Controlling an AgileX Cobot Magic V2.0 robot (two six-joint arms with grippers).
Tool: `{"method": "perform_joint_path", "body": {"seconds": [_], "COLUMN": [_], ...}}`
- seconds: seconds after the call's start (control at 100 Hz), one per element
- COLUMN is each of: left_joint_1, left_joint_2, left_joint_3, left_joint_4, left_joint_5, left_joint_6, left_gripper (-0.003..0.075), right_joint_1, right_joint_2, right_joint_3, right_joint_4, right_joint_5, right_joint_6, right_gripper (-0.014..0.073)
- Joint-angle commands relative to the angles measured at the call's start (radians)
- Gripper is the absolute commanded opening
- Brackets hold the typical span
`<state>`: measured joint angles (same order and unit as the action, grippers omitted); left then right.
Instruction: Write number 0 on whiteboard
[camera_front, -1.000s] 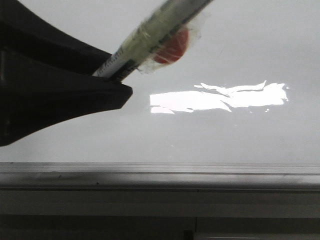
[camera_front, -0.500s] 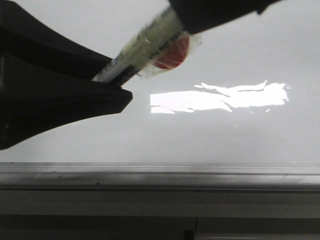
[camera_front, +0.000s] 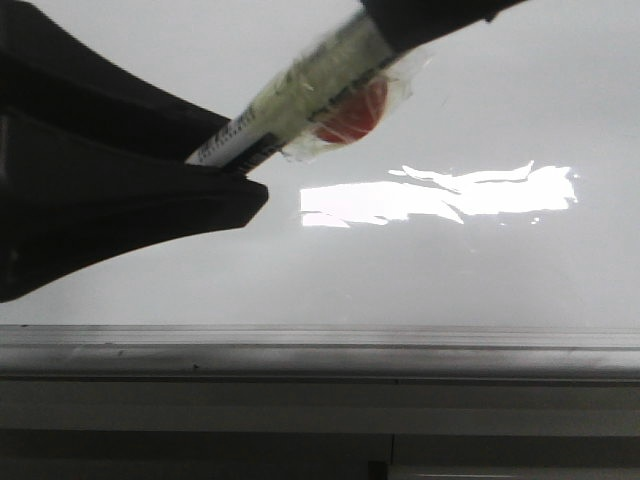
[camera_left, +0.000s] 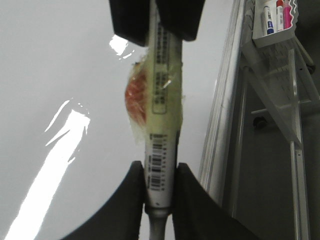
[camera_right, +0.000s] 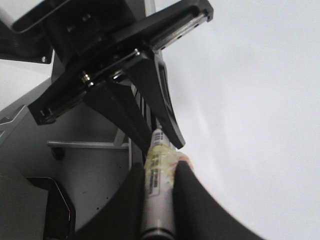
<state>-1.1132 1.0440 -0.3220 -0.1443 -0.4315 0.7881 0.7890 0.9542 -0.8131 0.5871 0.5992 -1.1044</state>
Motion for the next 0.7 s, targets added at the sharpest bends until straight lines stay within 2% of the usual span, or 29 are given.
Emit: {"method": "perform_joint_path", "body": {"seconds": [0.0,0.34,0.41,0.48,0.63,0.69], "left_joint_1": [-0.002,-0.002,-0.002,-0.002,-0.002,-0.002], "left_joint_2": [-0.015,-0.015,-0.015,-0.015,-0.030,-0.047], "left_joint_3": [-0.036,-0.036,-0.036,-0.036,-0.036,-0.036], "left_joint_4": [-0.030,-0.050,-0.073,-0.094,-0.243,-0.314], "left_joint_5": [-0.165,-0.162,-0.162,-0.162,-0.162,-0.159], "left_joint_6": [-0.007,-0.007,0.000,0.042,0.075,0.102], "left_gripper": [-0.0017,0.0084,0.0129,0.0227,0.0540,0.0613], "right_joint_1": [0.003,0.003,0.003,0.003,0.003,0.003], "right_joint_2": [-0.007,-0.007,-0.007,-0.007,-0.007,-0.007], "right_joint_3": [-0.028,-0.028,-0.028,-0.028,-0.028,-0.028], "right_joint_4": [0.027,0.027,0.027,0.027,0.027,0.027], "right_joint_5": [0.010,0.002,-0.001,-0.001,-0.007,-0.020], "right_joint_6": [-0.005,-0.005,-0.005,-0.005,-0.005,-0.005], "right_gripper": [-0.0069,-0.0069,-0.0070,-0.0069,-0.0069,-0.0070]}}
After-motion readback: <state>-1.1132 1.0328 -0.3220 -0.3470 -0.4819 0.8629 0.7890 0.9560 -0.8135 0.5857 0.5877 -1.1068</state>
